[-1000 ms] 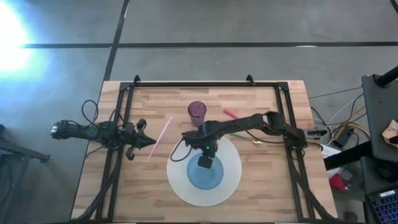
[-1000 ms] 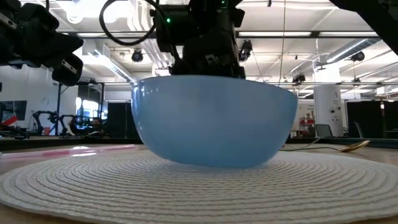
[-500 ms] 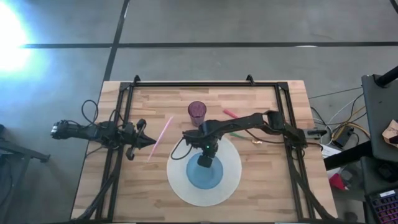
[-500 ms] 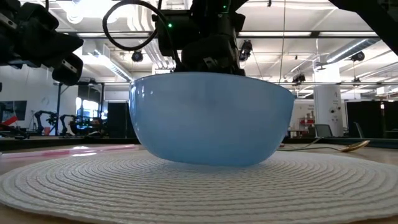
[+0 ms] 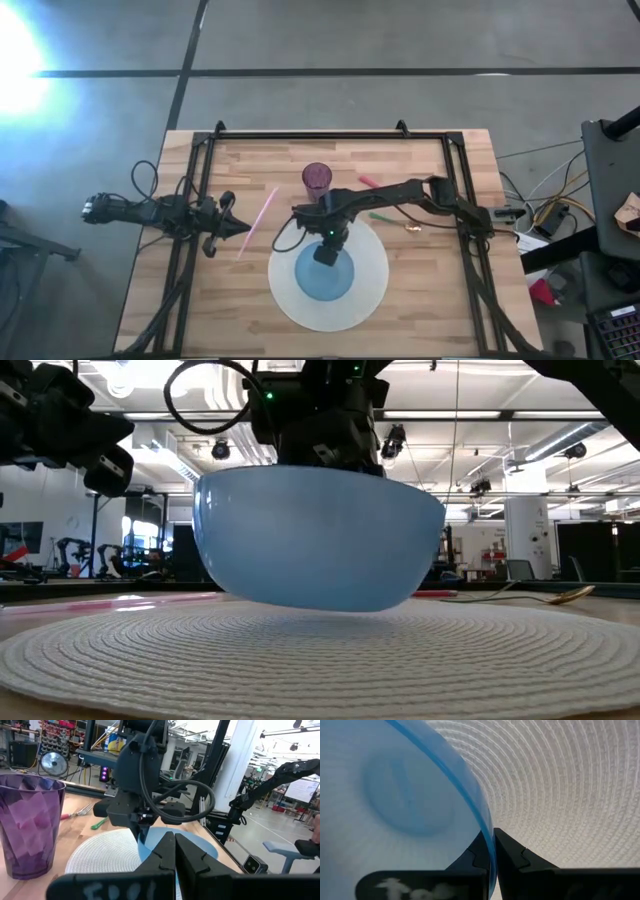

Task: Pick & Place Utensil
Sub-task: Put the bowl in the center of the mat

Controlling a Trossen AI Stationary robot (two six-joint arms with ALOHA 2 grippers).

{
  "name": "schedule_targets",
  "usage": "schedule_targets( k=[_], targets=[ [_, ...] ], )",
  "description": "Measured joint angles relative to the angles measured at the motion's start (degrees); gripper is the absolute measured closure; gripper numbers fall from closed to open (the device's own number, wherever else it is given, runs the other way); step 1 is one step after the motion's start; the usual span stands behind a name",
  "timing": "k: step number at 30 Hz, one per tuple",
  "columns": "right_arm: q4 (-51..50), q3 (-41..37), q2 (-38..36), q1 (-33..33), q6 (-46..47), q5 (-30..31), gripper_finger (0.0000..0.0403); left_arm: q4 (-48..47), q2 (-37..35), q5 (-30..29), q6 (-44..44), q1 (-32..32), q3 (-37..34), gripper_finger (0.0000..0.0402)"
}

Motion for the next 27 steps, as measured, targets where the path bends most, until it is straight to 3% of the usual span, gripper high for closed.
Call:
schedule_targets(
  k=[27],
  targets=[
    [-2.3,-0.7,0.0,-0.1,0.3,0.5,0.0394,0.1,0.0,0.0,-0.1,0.0,0.3,0.0401]
  ],
)
